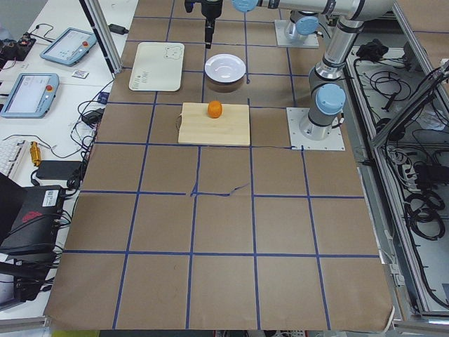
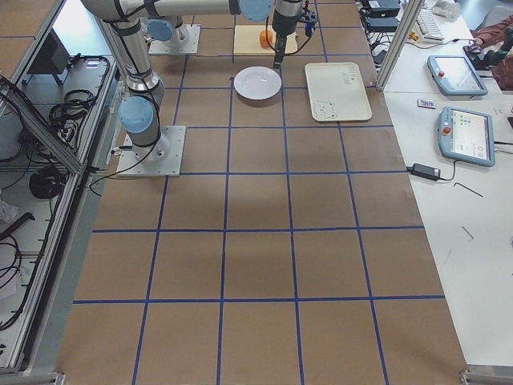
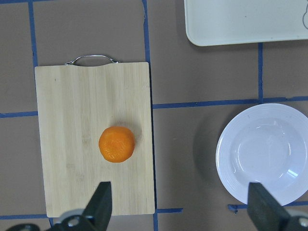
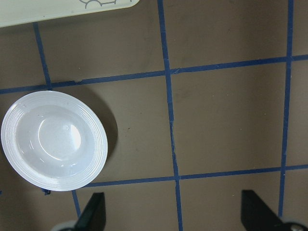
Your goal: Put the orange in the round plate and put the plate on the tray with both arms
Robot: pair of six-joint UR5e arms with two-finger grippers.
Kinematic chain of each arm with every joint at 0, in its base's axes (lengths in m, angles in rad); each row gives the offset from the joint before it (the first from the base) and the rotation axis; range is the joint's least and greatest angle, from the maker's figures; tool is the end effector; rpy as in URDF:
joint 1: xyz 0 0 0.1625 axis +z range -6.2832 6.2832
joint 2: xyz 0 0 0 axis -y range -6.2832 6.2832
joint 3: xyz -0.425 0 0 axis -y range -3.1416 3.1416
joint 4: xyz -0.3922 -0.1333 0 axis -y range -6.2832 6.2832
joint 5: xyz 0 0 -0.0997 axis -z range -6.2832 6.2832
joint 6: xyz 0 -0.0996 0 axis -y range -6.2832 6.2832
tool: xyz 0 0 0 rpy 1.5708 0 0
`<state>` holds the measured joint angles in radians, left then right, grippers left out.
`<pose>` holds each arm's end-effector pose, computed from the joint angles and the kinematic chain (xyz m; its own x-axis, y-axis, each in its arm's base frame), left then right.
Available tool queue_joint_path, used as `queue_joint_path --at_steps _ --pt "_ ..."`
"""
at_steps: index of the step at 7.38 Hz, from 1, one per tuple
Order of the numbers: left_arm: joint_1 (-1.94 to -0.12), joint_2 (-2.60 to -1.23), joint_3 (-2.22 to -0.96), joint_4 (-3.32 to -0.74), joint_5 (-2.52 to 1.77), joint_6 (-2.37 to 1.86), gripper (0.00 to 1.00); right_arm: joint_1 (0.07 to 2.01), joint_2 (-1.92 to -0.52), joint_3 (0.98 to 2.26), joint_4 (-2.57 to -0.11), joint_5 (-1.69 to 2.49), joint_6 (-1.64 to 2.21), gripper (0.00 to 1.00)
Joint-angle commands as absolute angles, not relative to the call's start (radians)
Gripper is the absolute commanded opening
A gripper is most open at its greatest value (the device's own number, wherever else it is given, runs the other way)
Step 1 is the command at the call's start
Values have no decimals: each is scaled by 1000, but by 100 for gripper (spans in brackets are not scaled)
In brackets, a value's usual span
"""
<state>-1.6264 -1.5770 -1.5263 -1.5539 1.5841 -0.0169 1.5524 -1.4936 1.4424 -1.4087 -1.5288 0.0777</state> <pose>-0.1595 -0.4915 0.5086 -0.9992 0.0380 -0.0123 0.0386 0.9977 -0.0554 0.1280 -0.5150 0.4964 -0.9944 0.1001 -0.0330 0.0958 0.9889 0.1136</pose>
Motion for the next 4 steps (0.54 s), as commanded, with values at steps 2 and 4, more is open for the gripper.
queue_joint_path --at_steps 2,4 --pt "-1626 -1577 -1528 -1554 1585 -17 100 1552 -1488 1443 -1410 -1529 80 100" --pt "-1626 -1577 -1528 -1554 1583 -17 100 1551 -1490 1442 -1411 -1532 81 100"
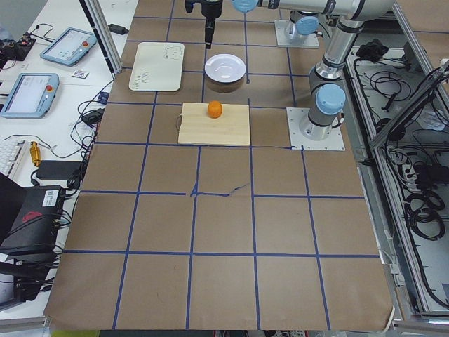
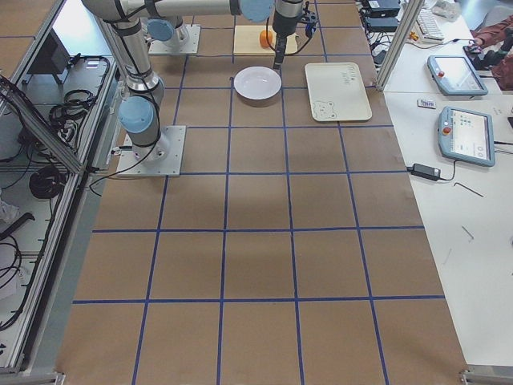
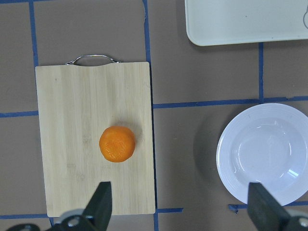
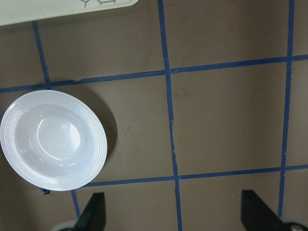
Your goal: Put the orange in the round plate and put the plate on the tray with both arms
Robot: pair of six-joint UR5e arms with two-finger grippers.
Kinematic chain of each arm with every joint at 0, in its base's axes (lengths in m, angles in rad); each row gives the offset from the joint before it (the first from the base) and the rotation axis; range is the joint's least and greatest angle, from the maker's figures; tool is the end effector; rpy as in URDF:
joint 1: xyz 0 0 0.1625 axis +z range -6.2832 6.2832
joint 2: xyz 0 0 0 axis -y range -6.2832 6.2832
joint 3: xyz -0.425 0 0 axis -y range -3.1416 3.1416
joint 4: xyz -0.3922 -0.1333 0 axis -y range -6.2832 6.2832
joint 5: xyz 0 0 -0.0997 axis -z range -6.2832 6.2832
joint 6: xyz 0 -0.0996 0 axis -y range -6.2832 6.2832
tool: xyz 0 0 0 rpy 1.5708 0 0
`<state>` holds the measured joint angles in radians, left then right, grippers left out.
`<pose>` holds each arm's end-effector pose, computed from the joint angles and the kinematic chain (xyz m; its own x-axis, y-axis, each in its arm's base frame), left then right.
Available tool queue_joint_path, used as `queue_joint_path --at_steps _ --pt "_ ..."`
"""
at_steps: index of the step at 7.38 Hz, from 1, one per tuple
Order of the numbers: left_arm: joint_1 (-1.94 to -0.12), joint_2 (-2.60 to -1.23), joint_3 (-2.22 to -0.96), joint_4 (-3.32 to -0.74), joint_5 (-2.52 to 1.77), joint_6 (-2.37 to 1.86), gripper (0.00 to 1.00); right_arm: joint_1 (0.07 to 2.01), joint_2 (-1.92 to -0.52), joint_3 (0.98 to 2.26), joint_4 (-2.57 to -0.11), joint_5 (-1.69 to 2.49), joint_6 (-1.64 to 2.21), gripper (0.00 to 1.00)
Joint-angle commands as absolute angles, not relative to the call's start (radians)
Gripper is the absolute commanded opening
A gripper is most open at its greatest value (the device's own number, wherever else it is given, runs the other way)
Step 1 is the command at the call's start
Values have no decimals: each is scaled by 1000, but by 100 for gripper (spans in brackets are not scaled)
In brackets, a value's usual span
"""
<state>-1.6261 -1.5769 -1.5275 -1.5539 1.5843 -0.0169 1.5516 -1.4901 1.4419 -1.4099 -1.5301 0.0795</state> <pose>-0.1594 -0.4914 0.5080 -0.9992 0.0377 -0.0126 0.0383 0.9978 -0.0543 0.1275 -0.5164 0.4949 -0.9942 0.1026 -0.0314 0.0983 0.9884 0.1153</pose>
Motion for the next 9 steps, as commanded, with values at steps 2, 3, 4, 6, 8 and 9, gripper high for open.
queue_joint_path --at_steps 2,3,4,6,8,9 --pt "-1626 -1577 -1528 -1555 1585 -17 100 1549 -1499 1440 -1410 -1554 74 100" --pt "-1620 -1583 -1528 -1552 1583 -17 100 1549 -1499 1439 -1410 -1555 74 100" --pt "-1611 -1598 -1529 -1551 1583 -17 100 1549 -1494 1442 -1410 -1555 74 100" --pt "-1597 -1647 -1572 -1551 1583 -18 100 1545 -1496 1434 -1410 -1554 74 100" --pt "-1544 -1689 -1742 -1429 1585 -17 100 1549 -1502 1433 -1408 -1552 75 100" --pt "-1504 -1725 -1832 -1313 1586 -3 100 1549 -1499 1437 -1408 -1552 74 100"
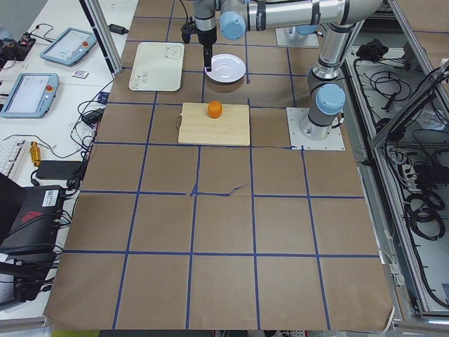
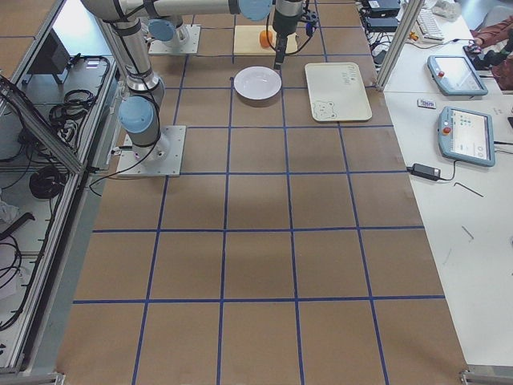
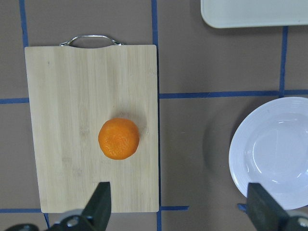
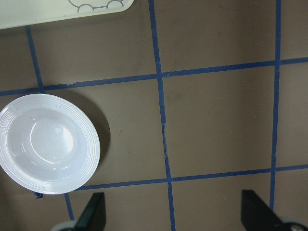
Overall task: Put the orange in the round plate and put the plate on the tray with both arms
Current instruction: 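Lower the left gripper onto the orange on the wooden board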
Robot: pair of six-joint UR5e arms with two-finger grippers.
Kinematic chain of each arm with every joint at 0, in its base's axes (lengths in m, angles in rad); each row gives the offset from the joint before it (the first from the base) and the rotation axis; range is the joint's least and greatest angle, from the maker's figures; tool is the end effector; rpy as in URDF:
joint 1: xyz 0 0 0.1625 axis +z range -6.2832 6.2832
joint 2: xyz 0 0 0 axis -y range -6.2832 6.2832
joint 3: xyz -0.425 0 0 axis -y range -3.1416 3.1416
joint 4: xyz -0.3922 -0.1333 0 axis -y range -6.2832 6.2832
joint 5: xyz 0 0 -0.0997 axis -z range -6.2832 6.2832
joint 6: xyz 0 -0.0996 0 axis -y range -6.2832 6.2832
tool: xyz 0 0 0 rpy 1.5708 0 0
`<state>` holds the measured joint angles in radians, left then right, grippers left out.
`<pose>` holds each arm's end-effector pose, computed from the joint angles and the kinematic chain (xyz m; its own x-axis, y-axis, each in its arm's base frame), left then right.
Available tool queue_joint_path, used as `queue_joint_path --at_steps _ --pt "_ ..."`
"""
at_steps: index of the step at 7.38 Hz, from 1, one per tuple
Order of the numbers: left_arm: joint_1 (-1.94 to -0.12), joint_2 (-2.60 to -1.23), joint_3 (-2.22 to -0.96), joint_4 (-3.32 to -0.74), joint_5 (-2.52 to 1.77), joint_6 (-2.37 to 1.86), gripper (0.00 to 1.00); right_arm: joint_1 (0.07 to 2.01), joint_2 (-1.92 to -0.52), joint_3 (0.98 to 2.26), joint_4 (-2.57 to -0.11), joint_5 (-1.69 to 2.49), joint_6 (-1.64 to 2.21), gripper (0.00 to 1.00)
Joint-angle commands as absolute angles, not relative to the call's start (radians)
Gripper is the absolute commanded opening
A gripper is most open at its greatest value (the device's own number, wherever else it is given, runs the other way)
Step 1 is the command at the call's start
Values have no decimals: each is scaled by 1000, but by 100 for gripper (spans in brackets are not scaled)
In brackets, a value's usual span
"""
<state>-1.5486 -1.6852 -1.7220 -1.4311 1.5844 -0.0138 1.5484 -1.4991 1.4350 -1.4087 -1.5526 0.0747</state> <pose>-0.1205 -0.5162 0.3704 -0.9993 -0.0342 -0.0152 -0.0358 0.9915 0.1254 0.1236 -0.5142 0.5027 -0.9951 0.0984 -0.0108 0.0968 0.9904 0.0989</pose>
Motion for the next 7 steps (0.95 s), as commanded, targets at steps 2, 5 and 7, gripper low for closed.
queue_joint_path --at_steps 2,5,7 --pt "-1493 -1784 -1926 -1214 1708 28 100 1549 -1499 1440 -1408 -1551 72 100" --pt "-1493 -1838 -1944 -1206 1704 26 66 1549 -1494 1440 -1408 -1546 75 100" --pt "-1493 -1839 -1927 -1203 1701 25 7 1549 -1489 1443 -1408 -1542 72 100"
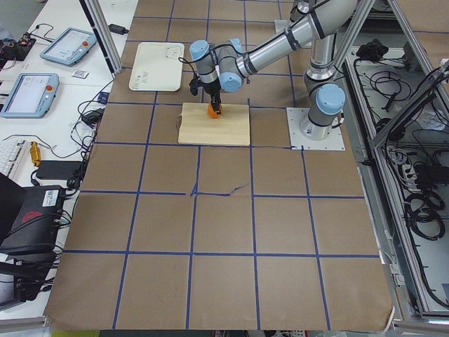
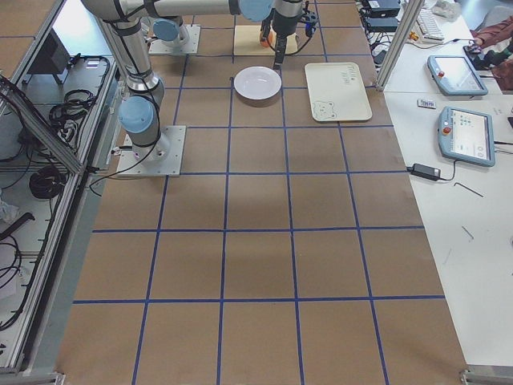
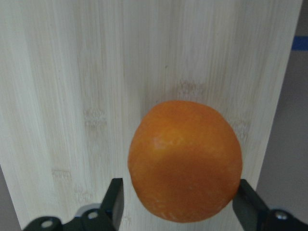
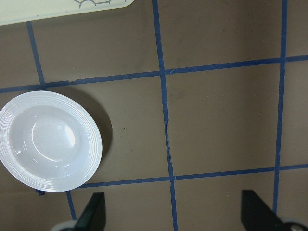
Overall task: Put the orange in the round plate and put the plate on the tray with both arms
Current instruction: 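Carry the orange with the left gripper onto the white plate and release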
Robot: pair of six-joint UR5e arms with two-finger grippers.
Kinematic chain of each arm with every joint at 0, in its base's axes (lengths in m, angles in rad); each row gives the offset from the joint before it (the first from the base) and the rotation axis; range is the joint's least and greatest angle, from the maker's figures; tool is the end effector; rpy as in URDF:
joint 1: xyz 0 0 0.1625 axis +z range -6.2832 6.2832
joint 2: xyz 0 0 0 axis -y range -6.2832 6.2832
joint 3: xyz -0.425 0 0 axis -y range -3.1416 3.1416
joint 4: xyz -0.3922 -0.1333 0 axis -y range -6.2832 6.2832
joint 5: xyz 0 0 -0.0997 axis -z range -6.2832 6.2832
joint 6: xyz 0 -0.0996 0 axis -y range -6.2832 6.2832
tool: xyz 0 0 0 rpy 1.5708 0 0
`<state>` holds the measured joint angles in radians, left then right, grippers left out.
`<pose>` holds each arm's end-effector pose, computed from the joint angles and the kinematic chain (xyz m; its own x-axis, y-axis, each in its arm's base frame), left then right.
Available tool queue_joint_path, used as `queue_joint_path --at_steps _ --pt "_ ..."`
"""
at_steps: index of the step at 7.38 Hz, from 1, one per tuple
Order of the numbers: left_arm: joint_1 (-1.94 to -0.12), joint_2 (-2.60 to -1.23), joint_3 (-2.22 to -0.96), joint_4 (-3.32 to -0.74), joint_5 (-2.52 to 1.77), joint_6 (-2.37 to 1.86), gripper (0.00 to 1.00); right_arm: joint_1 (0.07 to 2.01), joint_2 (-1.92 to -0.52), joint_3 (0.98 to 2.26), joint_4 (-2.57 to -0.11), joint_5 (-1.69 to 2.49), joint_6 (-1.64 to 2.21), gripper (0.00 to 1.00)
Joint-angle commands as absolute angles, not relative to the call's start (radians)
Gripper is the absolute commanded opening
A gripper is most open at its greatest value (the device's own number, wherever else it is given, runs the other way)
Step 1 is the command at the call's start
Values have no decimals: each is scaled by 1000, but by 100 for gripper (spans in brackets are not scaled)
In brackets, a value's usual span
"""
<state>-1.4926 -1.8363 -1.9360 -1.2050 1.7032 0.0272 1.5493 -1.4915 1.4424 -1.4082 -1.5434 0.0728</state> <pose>-0.0808 -0.5065 0.2199 -0.9926 -0.0168 -0.1202 -0.0484 0.9630 0.2652 0.1250 -0.5160 0.4952 -0.9951 0.0968 -0.0189 0.0940 0.9889 0.1149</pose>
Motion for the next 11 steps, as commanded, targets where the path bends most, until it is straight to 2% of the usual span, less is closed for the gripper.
queue_joint_path --at_steps 1,3,6,9,10,11 --pt "-1494 -1838 -1904 -1203 1654 17 0 1549 -1489 1443 -1408 -1545 71 100" --pt "-1549 -1821 -1849 -1311 1515 -42 0 1551 -1489 1443 -1407 -1539 71 100" --pt "-1774 -1824 -1842 -1298 1340 -476 0 1552 -1476 1443 -1408 -1537 54 100" --pt "-1896 -1883 -1847 -1135 1247 -741 0 1551 -1465 1436 -1428 -1536 55 100" --pt "-1899 -1897 -1850 -1140 1250 -738 9 1549 -1451 1443 -1468 -1536 52 100" --pt "-1901 -1907 -1850 -1138 1256 -735 99 1549 -1450 1443 -1476 -1537 52 100"
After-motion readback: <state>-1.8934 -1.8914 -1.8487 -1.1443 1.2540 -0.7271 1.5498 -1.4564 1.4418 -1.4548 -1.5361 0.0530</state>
